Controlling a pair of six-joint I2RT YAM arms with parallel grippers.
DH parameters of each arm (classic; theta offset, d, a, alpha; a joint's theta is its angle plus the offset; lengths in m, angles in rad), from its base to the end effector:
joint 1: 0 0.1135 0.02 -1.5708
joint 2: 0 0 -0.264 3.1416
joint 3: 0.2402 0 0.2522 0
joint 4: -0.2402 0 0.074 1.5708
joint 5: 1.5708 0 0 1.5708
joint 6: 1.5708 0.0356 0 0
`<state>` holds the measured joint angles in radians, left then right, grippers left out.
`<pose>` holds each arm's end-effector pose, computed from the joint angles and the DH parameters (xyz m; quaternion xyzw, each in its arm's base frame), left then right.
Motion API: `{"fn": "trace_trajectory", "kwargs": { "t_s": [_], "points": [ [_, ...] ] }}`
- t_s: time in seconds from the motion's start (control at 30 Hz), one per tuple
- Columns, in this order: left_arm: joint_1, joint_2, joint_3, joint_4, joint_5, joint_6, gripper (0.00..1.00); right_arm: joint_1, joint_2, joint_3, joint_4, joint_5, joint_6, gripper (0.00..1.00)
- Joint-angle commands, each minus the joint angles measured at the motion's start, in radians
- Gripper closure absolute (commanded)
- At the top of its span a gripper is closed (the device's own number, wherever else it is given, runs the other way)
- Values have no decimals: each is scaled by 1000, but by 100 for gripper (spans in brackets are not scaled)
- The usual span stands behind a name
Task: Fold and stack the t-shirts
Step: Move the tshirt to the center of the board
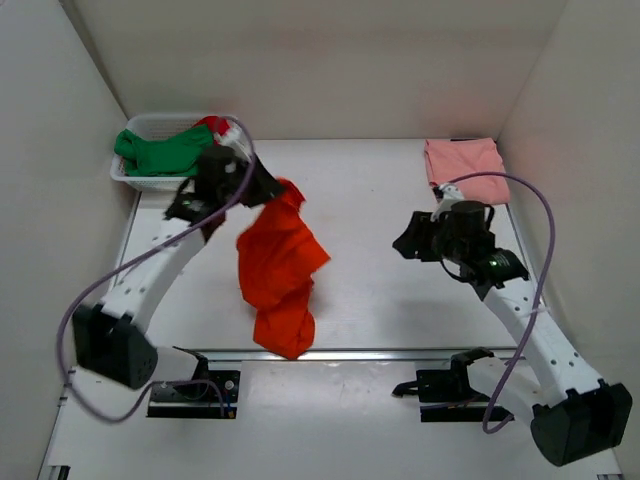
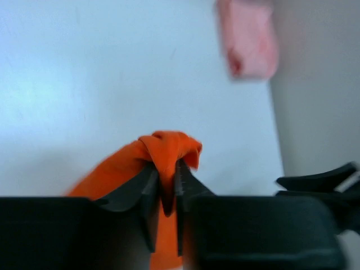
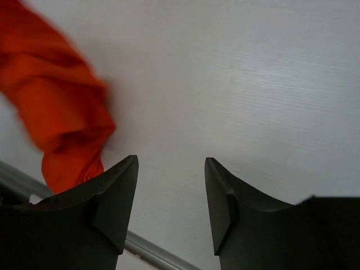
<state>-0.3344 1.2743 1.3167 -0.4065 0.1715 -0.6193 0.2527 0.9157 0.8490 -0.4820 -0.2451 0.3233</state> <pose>0.2691 -0.0999 0.3975 -0.0684 0.8190 -0.3221 0.4699 0.1917 0.0584 0.3098 -0.0292 0.8673 0.2401 0.4351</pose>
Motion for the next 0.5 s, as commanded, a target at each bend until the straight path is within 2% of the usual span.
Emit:
{"fn": "trace_trajectory", "kwargs": {
  "t_s": [0.0,0.03,0.07,0.1,0.17,0.2,0.33,0.37,0.47],
  "points": [
    [-35,126,-201,37,155,-62,71,129,84,16,58,7,31,51],
    [-22,141,-232,79,164,-80,61,176,100,18,68,6,51,43],
    [-20,135,-284,109,158,-89,50,201,130,16,106,23,56,29],
    [-6,119,-303,116,134,-86,45,270,161,15,141,44,75,38],
    [9,82,-307,97,76,-73,45,365,221,27,186,75,103,52],
    [26,48,-303,83,48,-65,44,437,271,38,224,93,108,62],
    [116,-64,-283,-21,-58,-34,40,620,481,152,313,115,125,64],
    [153,-100,-281,-61,-91,-20,40,660,552,207,327,141,112,67],
    [211,-165,-280,-158,-170,36,38,743,761,359,307,173,79,69]
  ]
}}
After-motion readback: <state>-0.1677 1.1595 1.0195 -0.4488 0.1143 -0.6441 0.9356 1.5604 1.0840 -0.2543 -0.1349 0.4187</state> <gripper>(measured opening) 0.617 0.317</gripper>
